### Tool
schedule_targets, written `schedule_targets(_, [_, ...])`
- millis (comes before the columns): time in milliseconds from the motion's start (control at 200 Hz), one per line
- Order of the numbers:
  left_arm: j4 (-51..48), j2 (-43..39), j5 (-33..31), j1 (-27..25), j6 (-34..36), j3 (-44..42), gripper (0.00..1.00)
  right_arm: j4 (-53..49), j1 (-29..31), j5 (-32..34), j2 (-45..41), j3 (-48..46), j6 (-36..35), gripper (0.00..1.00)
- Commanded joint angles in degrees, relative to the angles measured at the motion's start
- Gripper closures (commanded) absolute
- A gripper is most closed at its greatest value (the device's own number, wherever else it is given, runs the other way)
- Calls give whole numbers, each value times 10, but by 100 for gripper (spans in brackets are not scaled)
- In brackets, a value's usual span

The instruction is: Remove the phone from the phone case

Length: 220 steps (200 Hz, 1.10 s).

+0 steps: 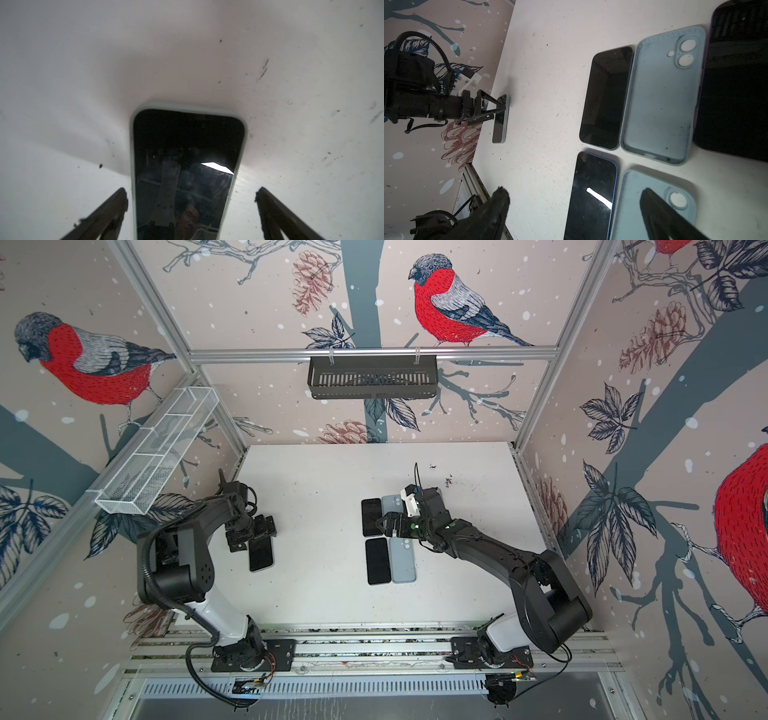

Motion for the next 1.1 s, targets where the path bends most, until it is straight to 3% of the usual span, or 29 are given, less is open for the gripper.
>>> schedule_targets(0, [1, 2, -13, 1, 2, 2, 4, 1, 3, 8, 1, 5, -4, 0])
schedule_targets(615, [25, 31, -11, 1, -8, -12, 15, -16, 11, 22, 0, 21, -2, 0])
schedule_targets(1096, [45, 8, 62, 9, -39, -16, 37, -34, 15, 25, 6, 45, -13, 0])
